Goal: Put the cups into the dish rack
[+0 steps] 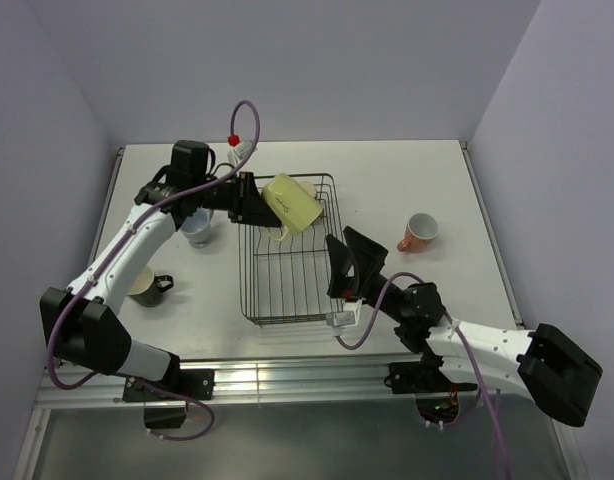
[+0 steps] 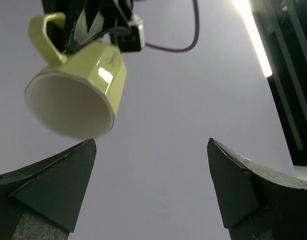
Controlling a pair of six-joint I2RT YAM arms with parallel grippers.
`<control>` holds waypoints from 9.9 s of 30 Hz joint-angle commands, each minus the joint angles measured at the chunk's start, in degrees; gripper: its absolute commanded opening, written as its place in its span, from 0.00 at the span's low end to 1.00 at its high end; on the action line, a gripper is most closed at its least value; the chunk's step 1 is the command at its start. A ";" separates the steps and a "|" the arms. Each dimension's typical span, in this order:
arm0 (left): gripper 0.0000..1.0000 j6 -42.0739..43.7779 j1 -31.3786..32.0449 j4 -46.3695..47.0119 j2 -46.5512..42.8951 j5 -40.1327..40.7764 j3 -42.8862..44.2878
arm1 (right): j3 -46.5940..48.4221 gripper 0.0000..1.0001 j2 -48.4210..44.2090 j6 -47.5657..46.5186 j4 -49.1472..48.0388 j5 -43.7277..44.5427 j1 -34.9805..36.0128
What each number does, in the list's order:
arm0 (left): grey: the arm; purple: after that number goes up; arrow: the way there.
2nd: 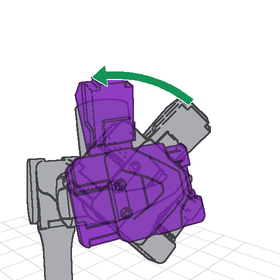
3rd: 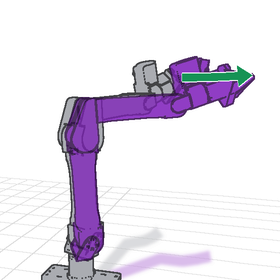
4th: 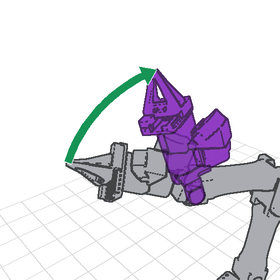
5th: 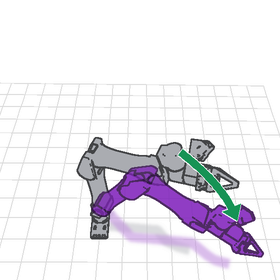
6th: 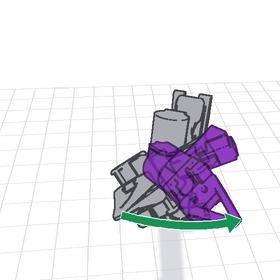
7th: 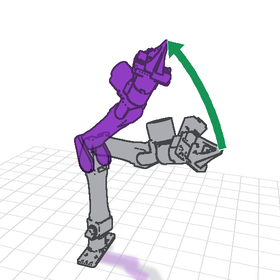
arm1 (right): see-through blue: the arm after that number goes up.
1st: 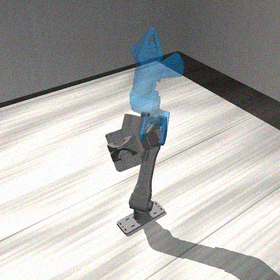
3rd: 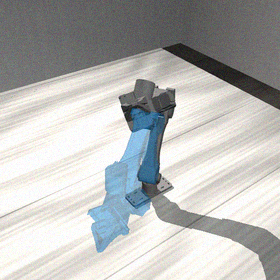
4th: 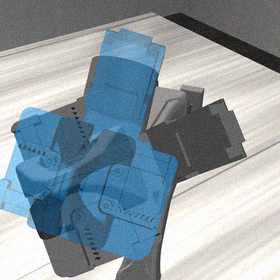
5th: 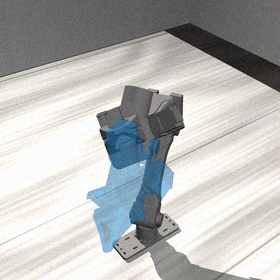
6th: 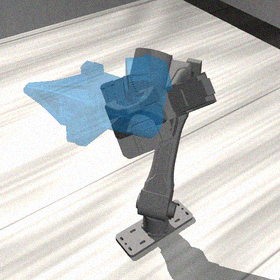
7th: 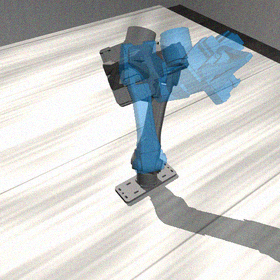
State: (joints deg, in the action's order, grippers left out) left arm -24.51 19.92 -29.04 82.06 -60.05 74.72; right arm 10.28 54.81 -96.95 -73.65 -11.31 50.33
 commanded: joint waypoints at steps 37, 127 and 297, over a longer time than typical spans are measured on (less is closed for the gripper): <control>0.00 80.67 14.79 -14.38 12.59 23.22 11.76 | 33.48 1.00 -11.04 75.32 73.82 27.13 -27.47; 0.53 76.92 19.10 -11.56 13.13 27.71 12.72 | 42.45 1.00 -8.05 82.44 84.02 18.61 -31.08; 0.00 59.49 -34.60 69.82 -52.27 3.54 -28.67 | 86.66 0.81 44.60 145.01 52.47 -44.85 -0.50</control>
State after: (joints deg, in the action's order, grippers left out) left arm 36.14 -14.90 33.89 29.74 -57.30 42.24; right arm 94.54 98.32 45.93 -16.62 -54.76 48.53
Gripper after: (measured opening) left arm 0.184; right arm 0.812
